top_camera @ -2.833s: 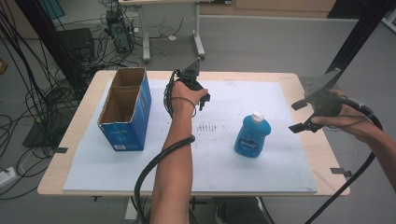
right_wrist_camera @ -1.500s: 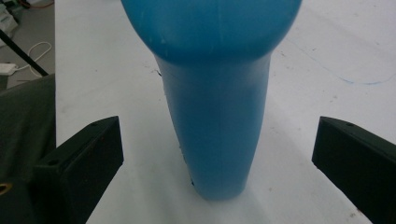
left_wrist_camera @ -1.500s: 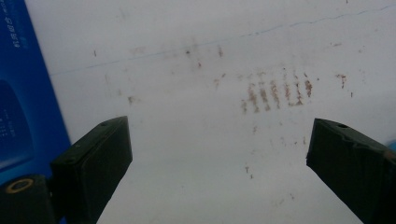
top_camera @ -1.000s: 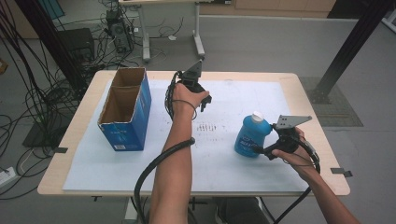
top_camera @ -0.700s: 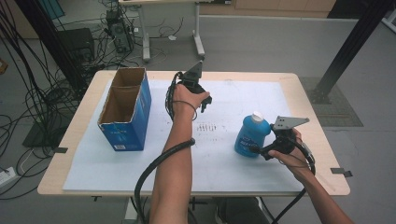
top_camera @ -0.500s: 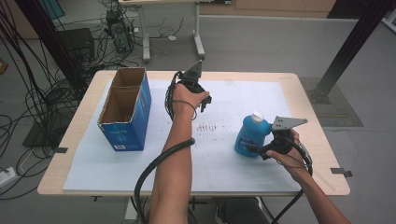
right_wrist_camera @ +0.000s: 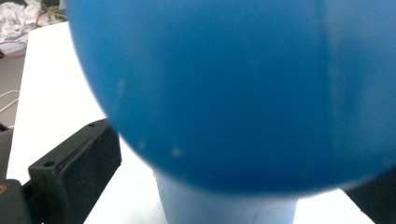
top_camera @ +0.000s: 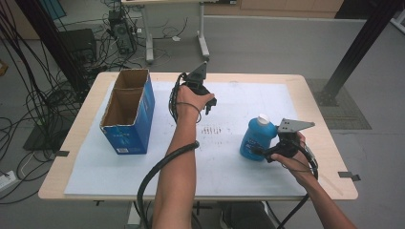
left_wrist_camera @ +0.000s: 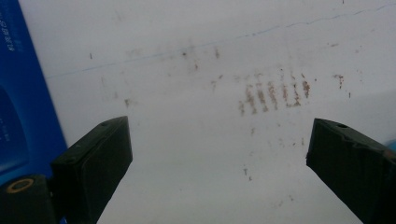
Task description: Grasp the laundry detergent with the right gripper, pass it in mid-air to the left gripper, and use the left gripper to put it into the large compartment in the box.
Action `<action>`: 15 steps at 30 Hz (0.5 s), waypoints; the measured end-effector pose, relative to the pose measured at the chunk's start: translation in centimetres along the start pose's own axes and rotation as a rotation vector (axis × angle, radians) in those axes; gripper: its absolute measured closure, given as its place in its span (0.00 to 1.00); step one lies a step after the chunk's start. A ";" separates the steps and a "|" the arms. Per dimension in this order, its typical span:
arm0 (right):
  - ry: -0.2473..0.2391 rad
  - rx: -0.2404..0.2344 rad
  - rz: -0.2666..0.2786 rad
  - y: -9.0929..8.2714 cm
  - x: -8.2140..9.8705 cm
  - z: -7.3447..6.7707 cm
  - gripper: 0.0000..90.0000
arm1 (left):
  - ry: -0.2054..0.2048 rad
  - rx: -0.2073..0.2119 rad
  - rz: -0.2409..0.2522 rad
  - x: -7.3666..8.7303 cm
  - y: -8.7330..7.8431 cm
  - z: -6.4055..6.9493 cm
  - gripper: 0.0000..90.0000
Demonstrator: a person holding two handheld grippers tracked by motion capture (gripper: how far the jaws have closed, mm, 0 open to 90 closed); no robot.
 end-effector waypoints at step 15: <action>-0.004 0.008 0.008 0.0 -0.1 0.1 0.01 | 0.001 0.002 0.005 -0.1 -0.1 -0.1 0.08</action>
Point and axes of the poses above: each handheld gripper's, and its own axes: y roughly forward along the jaws, x roughly out of its underside, z roughly to its right, the point moved 9 cm from there along y, roughly forward along the jaws, and after that the axes turned 9 degrees about z, right-handed, at the moved point
